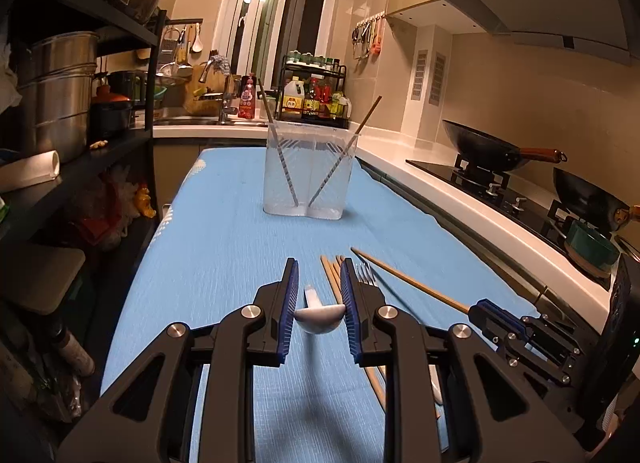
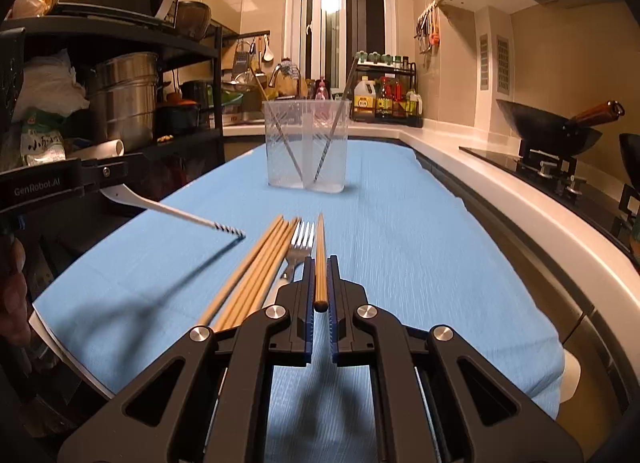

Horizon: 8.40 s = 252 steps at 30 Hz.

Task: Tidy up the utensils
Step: 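Lift the spoon and chopstick and carry both tools over the clear container, then lower the spoon and chopstick into the container and open both tools, then move both open tools back toward the remaining chopsticks and fork, then grasp a wooden chopstick with the left tool while the right tool grasps the white-handled fork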

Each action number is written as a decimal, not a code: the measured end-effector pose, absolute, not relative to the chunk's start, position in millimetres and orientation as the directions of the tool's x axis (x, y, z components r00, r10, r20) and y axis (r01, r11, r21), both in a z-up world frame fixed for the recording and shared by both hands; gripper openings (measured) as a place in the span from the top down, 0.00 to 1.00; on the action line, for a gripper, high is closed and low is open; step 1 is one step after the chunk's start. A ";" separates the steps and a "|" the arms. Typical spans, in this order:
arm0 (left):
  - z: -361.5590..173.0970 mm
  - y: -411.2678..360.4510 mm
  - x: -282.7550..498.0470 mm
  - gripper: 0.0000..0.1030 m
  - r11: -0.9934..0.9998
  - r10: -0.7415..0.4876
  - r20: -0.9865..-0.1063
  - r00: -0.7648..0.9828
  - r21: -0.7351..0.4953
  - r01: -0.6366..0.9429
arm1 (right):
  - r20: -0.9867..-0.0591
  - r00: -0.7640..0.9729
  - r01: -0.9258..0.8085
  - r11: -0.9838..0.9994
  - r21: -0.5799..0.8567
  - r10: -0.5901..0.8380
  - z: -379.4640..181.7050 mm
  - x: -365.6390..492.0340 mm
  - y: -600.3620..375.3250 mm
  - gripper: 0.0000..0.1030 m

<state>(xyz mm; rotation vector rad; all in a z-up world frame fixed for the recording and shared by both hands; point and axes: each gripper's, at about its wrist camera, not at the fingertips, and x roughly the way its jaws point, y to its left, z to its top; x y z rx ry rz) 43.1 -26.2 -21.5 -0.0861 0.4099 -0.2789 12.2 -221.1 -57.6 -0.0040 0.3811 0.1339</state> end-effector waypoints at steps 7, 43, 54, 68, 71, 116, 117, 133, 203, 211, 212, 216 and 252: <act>1.4 -24.6 47.7 0.79 0.949 -0.313 -0.362 0.878 -0.141 0.281 | -0.340 0.932 -0.129 0.991 0.022 0.129 -35.1 18.7 -226.1 0.94; 101.6 -22.4 119.8 0.79 0.952 -0.294 -0.439 0.849 -0.058 0.299 | -0.340 0.933 -0.131 0.991 -0.009 0.120 91.5 86.9 -228.6 0.94; 149.9 -27.5 152.4 0.79 0.947 -0.307 -0.432 0.848 -0.046 0.319 | -0.309 0.938 -0.168 0.986 -0.012 0.156 146.5 119.1 -224.5 0.94; 201.4 -43.2 208.2 0.79 0.940 -0.319 -0.396 0.861 -0.017 0.341 | -0.289 0.936 -0.212 0.977 -0.006 0.201 200.3 176.2 -214.1 0.94; 213.8 -48.3 221.5 0.79 0.938 -0.323 -0.378 0.868 -0.008 0.345 | -0.279 0.937 -0.219 0.976 0.001 0.211 212.8 190.6 -212.5 0.94; 150.5 -35.3 359.4 0.14 0.993 -0.116 -0.419 0.901 -0.016 0.120 | -0.341 0.928 -0.139 0.988 0.066 0.153 150.6 302.2 -220.7 0.35; 150.8 -33.6 356.7 0.14 0.992 -0.120 -0.423 0.898 -0.022 0.122 | -0.335 0.931 -0.134 0.989 0.061 0.147 151.7 299.2 -221.0 0.31; 134.3 -25.7 244.0 0.07 0.993 -0.112 -0.448 0.887 -0.010 0.120 | -0.351 0.927 -0.120 0.991 0.055 0.132 139.9 198.6 -217.3 0.12; -85.1 -48.6 53.1 0.07 0.983 -0.165 -0.698 0.697 -0.058 0.175 | -0.622 0.783 0.011 0.999 0.035 0.014 -67.2 23.1 -233.7 0.12; -94.7 -60.4 49.7 0.07 0.980 -0.144 -0.704 0.696 -0.005 0.198 | -0.629 0.777 0.017 0.999 0.047 0.017 -74.0 20.8 -240.0 0.12; -94.5 -59.9 49.8 0.07 0.981 -0.142 -0.702 0.698 -0.003 0.196 | -0.624 0.781 0.012 0.999 0.051 0.022 -74.1 20.9 -238.8 0.12; -95.3 -51.1 49.8 0.07 0.987 -0.119 -0.686 0.717 0.000 0.163 | -0.601 0.799 -0.020 0.999 0.032 0.035 -79.2 24.4 -228.8 0.12; -106.3 -42.2 34.1 0.22 0.989 -0.127 -0.513 0.849 0.005 0.151 | -0.500 0.861 -0.079 0.996 0.037 0.087 -108.8 25.7 -215.9 0.14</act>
